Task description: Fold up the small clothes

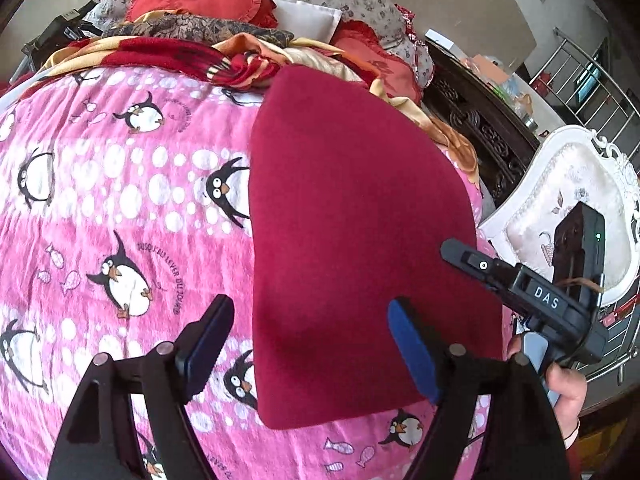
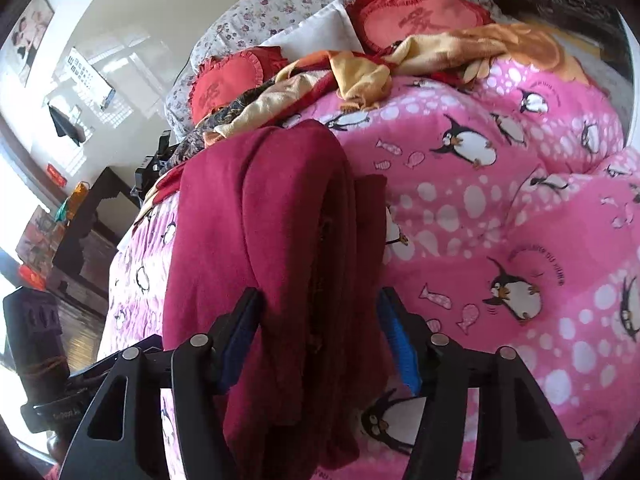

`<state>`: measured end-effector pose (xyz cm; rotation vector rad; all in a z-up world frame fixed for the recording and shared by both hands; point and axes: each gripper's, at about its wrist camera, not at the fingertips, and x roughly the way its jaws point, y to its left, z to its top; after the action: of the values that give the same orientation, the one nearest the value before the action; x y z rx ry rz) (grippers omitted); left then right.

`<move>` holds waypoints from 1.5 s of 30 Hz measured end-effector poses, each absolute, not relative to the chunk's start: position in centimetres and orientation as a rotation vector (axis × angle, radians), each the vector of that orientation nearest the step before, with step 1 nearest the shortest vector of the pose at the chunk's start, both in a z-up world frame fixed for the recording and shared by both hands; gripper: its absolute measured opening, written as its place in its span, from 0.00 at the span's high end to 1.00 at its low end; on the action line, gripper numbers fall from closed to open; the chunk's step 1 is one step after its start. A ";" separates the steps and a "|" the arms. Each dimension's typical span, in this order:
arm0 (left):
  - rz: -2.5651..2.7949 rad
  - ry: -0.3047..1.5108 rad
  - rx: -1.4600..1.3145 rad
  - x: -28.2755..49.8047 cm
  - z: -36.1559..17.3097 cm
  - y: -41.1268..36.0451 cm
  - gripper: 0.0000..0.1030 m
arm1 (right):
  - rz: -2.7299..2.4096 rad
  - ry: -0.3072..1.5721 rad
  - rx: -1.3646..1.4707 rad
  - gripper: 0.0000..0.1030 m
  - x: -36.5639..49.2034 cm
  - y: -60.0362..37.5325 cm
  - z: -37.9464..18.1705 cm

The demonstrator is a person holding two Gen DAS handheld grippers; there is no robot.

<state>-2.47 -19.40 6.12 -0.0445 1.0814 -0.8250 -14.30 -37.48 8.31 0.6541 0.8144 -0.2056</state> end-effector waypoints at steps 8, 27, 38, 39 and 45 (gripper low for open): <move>-0.835 1.111 -0.041 -2.0 5.2 -20.5 0.18 | -0.213 0.832 0.626 0.80 -14.2 -37.4 7.7; -0.915 1.219 -0.177 1.1 1.7 -24.0 0.09 | -0.067 0.774 0.833 0.54 -12.6 -38.8 4.8; -0.913 1.154 -0.121 -1.3 5.6 -21.2 0.39 | -0.064 0.773 0.733 0.82 -13.2 -35.9 8.7; -0.918 1.155 -0.121 -1.6 6.1 -20.6 0.39 | -0.053 0.770 0.733 0.82 -13.3 -35.5 9.2; -0.902 1.136 -0.090 -4.2 8.7 -16.0 0.39 | 0.023 0.773 0.765 0.82 -15.0 -32.1 11.0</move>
<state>-4.18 -15.96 8.74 -0.0898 1.1360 -0.9016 -15.02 -32.14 10.95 0.7653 0.7727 0.0235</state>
